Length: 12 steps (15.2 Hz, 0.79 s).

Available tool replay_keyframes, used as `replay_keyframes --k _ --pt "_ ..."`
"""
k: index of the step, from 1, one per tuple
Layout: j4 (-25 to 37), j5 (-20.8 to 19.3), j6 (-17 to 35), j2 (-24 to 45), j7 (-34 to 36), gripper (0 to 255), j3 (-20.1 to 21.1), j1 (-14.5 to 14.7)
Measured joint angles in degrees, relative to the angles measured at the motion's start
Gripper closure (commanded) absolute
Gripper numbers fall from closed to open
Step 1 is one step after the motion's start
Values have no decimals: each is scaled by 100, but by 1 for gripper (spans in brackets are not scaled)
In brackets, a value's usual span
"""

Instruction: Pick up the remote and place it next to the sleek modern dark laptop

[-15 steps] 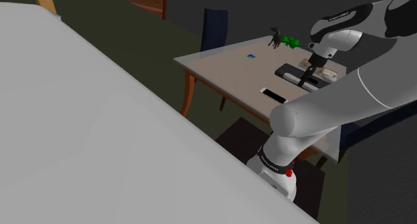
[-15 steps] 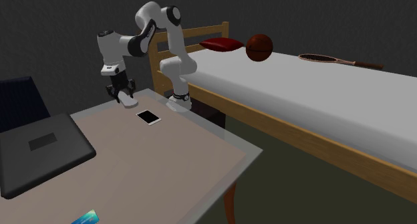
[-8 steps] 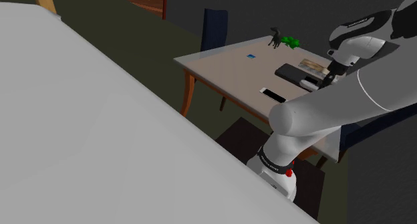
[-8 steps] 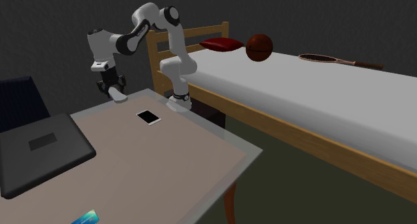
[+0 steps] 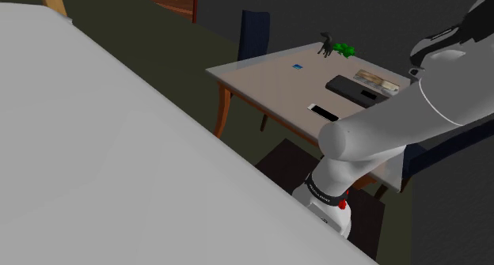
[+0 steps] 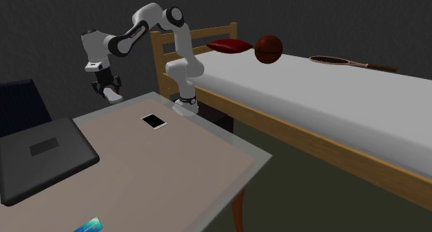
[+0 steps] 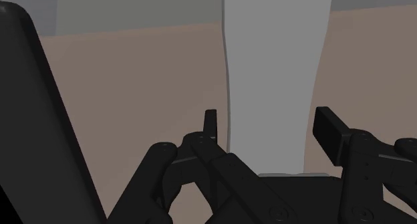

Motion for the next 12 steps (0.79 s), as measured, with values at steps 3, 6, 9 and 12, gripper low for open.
replay_keyframes --k 3,6,9,12 --pt "-142 26 255 117 -76 255 -180 67" --pt "-259 90 503 262 -150 255 -367 169" --pt "-392 160 760 407 -228 255 -557 275" --pt "-509 294 1040 612 -330 255 -795 452"
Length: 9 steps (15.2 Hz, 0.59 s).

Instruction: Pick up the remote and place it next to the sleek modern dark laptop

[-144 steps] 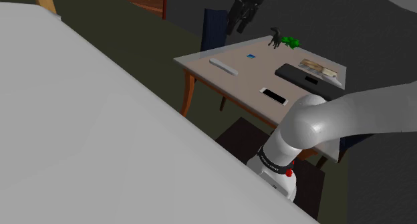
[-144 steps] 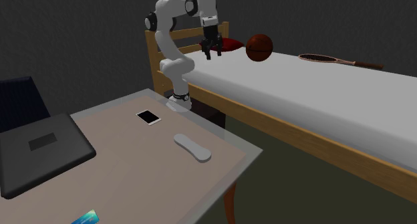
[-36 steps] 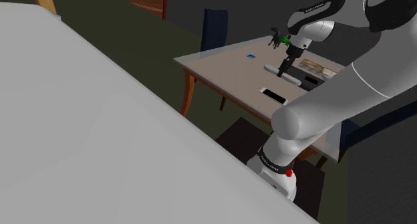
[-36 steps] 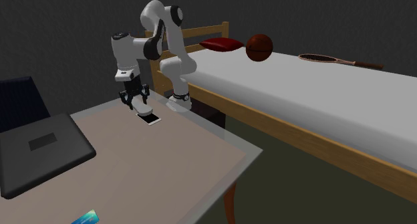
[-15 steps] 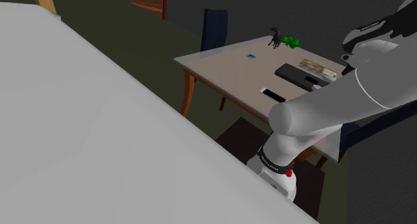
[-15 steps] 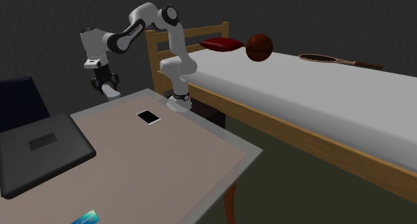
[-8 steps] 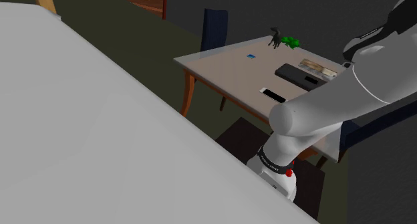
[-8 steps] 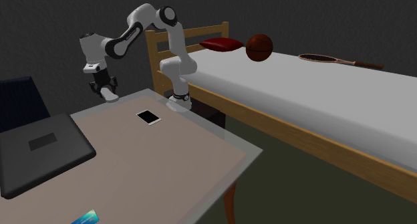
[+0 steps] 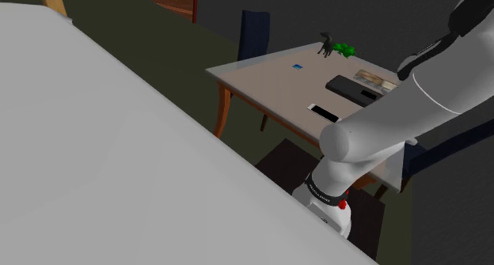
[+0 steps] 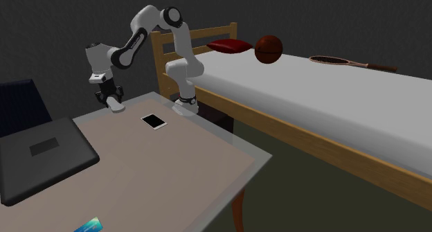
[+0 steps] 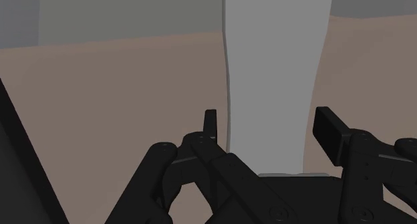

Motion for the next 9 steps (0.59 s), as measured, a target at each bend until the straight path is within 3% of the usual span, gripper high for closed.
replay_keyframes --k 6,9 --pt "-171 306 439 371 -249 255 -457 354" --pt "-180 327 467 395 -266 255 -486 378"
